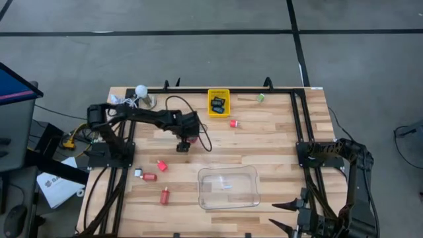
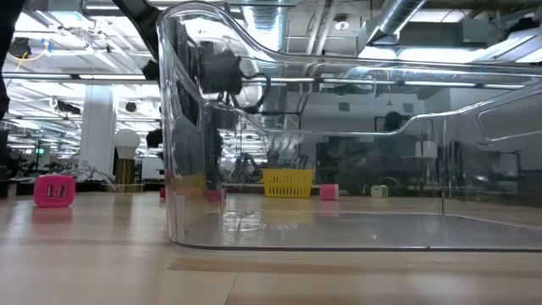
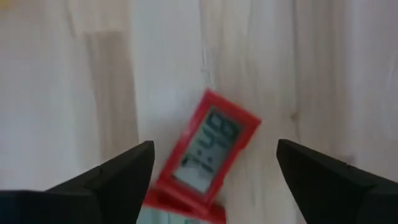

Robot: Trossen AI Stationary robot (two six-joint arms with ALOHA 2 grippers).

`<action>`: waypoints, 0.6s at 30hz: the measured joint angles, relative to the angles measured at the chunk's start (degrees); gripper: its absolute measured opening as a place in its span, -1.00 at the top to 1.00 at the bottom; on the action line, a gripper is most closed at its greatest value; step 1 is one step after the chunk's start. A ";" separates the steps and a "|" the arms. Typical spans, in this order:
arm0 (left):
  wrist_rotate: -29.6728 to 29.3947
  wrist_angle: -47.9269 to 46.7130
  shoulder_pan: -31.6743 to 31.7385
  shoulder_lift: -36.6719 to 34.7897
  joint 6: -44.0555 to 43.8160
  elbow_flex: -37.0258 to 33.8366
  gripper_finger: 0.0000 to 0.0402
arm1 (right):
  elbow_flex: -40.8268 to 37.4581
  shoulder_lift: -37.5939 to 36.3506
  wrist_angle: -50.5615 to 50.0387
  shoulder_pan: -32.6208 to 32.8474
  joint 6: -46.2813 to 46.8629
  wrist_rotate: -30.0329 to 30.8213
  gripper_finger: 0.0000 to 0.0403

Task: Pick & Place Office items
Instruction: Put the red digital clock on the top into the yellow bin

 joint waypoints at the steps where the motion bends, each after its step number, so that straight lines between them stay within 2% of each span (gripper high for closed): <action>1: 0.01 0.40 0.16 0.92 0.82 0.34 -0.64 | 0.00 0.00 0.31 0.00 0.02 0.02 0.00; 5: 1.20 0.95 1.45 3.50 2.02 1.53 -0.58 | 0.00 0.00 0.69 -0.05 0.00 0.07 0.00; 12: 6.73 0.99 3.45 5.46 1.77 3.33 -0.48 | 0.00 0.00 0.78 -0.52 0.00 0.09 0.00; 15: 7.01 0.91 3.82 5.51 1.52 3.41 -0.32 | 0.00 0.00 0.78 -0.52 0.00 0.09 0.00; 18: 6.89 1.28 4.11 5.57 0.57 3.43 -0.02 | 0.00 0.00 0.78 -0.55 -0.02 0.05 0.00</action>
